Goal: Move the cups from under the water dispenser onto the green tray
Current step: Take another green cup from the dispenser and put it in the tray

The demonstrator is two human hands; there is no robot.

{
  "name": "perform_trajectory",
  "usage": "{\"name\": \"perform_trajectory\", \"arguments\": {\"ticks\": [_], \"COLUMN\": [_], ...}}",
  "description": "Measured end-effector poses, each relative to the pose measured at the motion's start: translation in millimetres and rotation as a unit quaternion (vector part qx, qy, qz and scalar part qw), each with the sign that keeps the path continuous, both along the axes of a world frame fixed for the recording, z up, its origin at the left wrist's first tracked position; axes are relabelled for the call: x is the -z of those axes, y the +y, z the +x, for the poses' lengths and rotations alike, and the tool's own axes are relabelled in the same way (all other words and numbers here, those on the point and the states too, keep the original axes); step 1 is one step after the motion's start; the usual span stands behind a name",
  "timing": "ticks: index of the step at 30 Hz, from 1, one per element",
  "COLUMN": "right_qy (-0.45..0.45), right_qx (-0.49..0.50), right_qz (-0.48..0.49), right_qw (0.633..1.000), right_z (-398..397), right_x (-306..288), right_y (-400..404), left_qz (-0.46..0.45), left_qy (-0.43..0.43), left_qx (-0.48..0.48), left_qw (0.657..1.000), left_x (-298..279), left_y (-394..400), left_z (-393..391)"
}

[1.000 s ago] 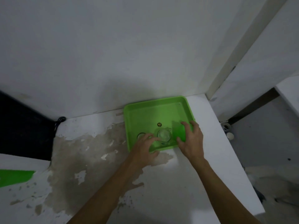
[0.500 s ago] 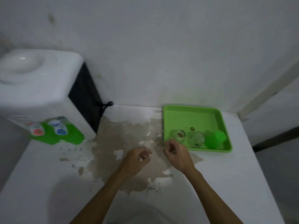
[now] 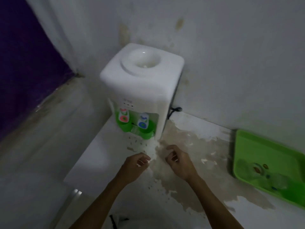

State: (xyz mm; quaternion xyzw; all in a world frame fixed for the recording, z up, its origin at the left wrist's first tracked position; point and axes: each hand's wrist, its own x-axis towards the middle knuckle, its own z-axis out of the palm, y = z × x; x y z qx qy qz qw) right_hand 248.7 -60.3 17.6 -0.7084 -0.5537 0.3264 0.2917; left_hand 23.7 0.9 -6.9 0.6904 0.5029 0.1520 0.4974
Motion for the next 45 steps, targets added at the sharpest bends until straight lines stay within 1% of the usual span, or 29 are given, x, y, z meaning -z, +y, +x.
{"name": "perform_trajectory", "arguments": {"ticks": [3,8,11,13,17,21,27,29,32,34,37,42,45], "right_qy": [-0.028,-0.139,-0.173,-0.177,-0.157,-0.133,-0.076,-0.034,0.028,0.067,0.117,0.153,0.151], "right_qx": [-0.045,-0.067,-0.068,-0.068,-0.049,-0.057,-0.076,-0.057,-0.03,-0.009,0.031,0.096,0.144], "right_qz": [0.014,0.031,0.008,-0.017,0.001,0.016,-0.031,-0.026,-0.015,-0.009,-0.009,0.026,0.051], "right_qw": [0.999,0.988,0.983,0.982,0.986,0.989,0.994,0.997,0.999,0.998,0.993,0.983,0.977], "right_z": [-27.6,-58.9,-66.9,-69.4,-69.0,-64.5,-54.3,-46.2,-35.5,-21.5,3.6,54.0,92.6], "right_x": [2.6,10.4,16.2,20.3,24.9,21.7,17.0,12.9,7.2,2.0,-3.9,-15.2,-19.2], "right_y": [34.2,78.5,95.9,102.0,102.7,94.8,65.4,50.7,37.8,24.0,-0.8,-50.0,-82.5], "left_qz": [-0.003,-0.002,-0.01,-0.01,-0.015,-0.024,-0.055,-0.066,-0.093,-0.115,-0.124,-0.12,-0.11], "left_qy": [-0.002,0.003,0.008,0.009,0.001,0.002,0.023,0.031,0.019,-0.002,-0.036,-0.056,-0.062], "left_qx": [-0.026,-0.044,-0.048,-0.045,-0.033,-0.016,-0.029,-0.029,-0.024,0.004,0.044,0.06,0.07], "left_qw": [1.0,0.999,0.999,0.999,0.999,1.0,0.998,0.997,0.995,0.993,0.991,0.989,0.99], "left_x": [4.9,10.7,13.7,15.4,19.8,22.4,24.8,23.2,24.9,21.6,17.6,6.5,-3.7], "left_y": [16.0,42.7,55.5,62.4,71.8,70.9,48.8,34.7,22.5,13.2,-2.9,-34.0,-53.0], "left_z": [-32.8,-63.6,-70.0,-70.4,-65.2,-53.2,-36.8,-27.6,-17.1,-0.9,28.8,85.9,127.5]}}
